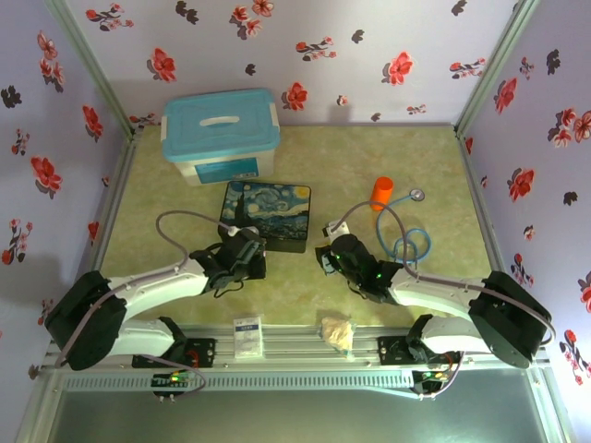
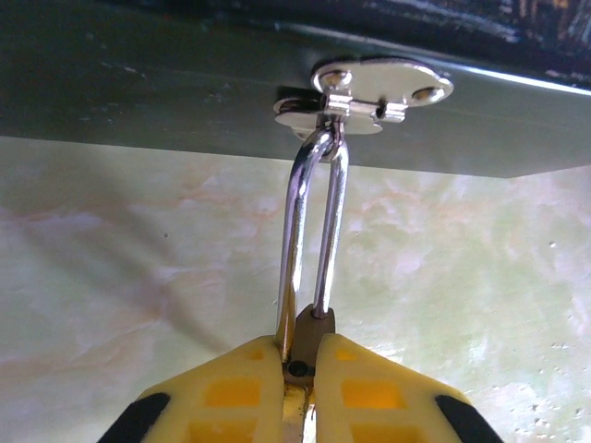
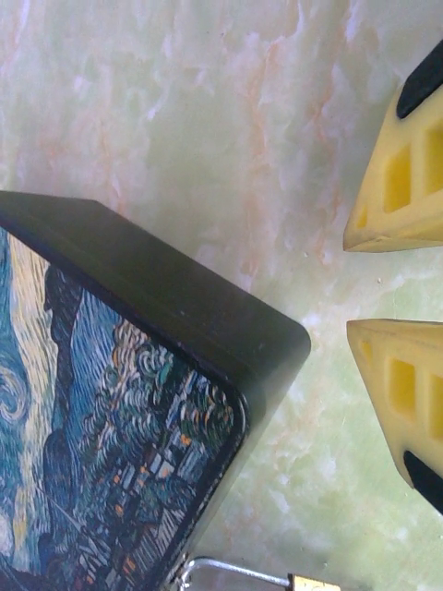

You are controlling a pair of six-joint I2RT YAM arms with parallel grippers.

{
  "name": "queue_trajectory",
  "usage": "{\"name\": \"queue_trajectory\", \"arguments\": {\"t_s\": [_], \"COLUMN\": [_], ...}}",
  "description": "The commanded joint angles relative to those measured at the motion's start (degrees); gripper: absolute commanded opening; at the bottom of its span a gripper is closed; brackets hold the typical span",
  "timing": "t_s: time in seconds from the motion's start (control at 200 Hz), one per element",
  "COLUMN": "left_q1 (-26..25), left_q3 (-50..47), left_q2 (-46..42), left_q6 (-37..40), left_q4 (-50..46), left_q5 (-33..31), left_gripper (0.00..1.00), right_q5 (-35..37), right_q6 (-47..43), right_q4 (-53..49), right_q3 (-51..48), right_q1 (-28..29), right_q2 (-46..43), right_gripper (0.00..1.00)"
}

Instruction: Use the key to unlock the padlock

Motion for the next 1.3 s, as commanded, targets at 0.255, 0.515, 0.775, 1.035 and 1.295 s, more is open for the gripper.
{"name": "queue_trajectory", "arguments": {"t_s": [0.255, 0.515, 0.775, 1.035, 1.295], "left_q1": [0.7, 0.2, -0.2, -1.3, -4.8], "left_q3": [6.9, 3.2, 1.1, 0.0, 3.0], "left_q2": [6.7, 6.0, 8.6, 9.7, 8.5], "left_q6": [6.0, 3.9, 2.2, 1.7, 2.6], "left_q4": [-12.0, -3.9, 1.1, 3.4, -6.3], "left_q5": [-3.9, -3.7, -4.5, -5.8, -15.8], "left_gripper": [0.14, 0.22, 0.25, 0.25, 0.25], "right_q5": [1.2, 0.8, 0.8, 0.8, 0.9], "right_q6": [2.0, 2.4, 2.8, 3.1, 3.6], "right_q4": [1.2, 1.9, 2.4, 2.3, 1.8], "right_q3": [-0.3, -1.2, -1.9, -2.1, -2.2], "right_q1": [-0.8, -1.1, -1.7, -1.9, -1.8], "right_q2": [1.9, 2.8, 2.5, 2.8, 1.8], "right_gripper": [0.24, 0.24, 0.24, 0.24, 0.23]}}
